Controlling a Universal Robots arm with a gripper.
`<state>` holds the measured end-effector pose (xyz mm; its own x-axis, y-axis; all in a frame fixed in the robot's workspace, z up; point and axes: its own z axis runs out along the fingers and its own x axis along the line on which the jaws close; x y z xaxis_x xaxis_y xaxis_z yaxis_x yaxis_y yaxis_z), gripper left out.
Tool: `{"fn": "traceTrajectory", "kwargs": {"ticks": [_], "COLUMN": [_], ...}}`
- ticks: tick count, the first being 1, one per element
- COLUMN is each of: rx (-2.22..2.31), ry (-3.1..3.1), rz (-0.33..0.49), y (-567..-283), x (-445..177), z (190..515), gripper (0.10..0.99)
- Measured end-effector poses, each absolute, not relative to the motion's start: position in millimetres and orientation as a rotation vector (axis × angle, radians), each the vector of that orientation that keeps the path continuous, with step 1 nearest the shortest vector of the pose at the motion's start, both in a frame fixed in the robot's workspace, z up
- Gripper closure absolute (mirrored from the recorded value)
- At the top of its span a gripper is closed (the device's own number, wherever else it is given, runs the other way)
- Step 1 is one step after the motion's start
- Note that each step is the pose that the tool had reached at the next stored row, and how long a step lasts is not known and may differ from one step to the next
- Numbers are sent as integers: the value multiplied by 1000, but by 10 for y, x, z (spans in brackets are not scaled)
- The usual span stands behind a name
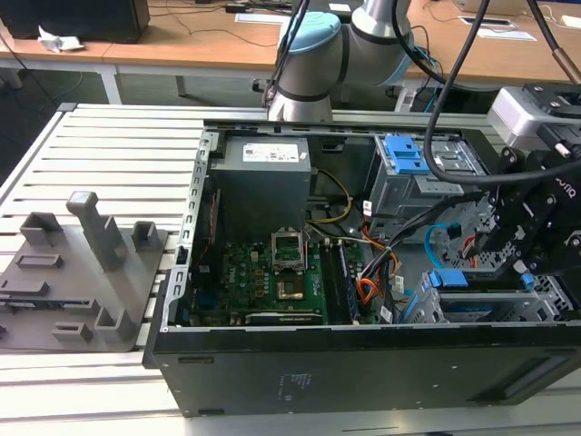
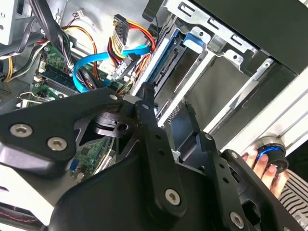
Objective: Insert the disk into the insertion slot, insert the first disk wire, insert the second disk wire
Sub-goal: 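Insert the first disk wire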
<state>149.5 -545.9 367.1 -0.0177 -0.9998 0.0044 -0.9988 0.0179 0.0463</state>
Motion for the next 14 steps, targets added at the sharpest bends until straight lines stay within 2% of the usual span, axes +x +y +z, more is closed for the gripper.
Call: {"fn": "traceTrajectory", "kwargs": {"ticks": [11,14], "rx": [2176,2177], "ry": [-2216,-2215], "rz": [-46,-47], "y": [-5457,-5370], "x": [1496,1501], "z": [3813,3811], "gripper": [667,667]}}
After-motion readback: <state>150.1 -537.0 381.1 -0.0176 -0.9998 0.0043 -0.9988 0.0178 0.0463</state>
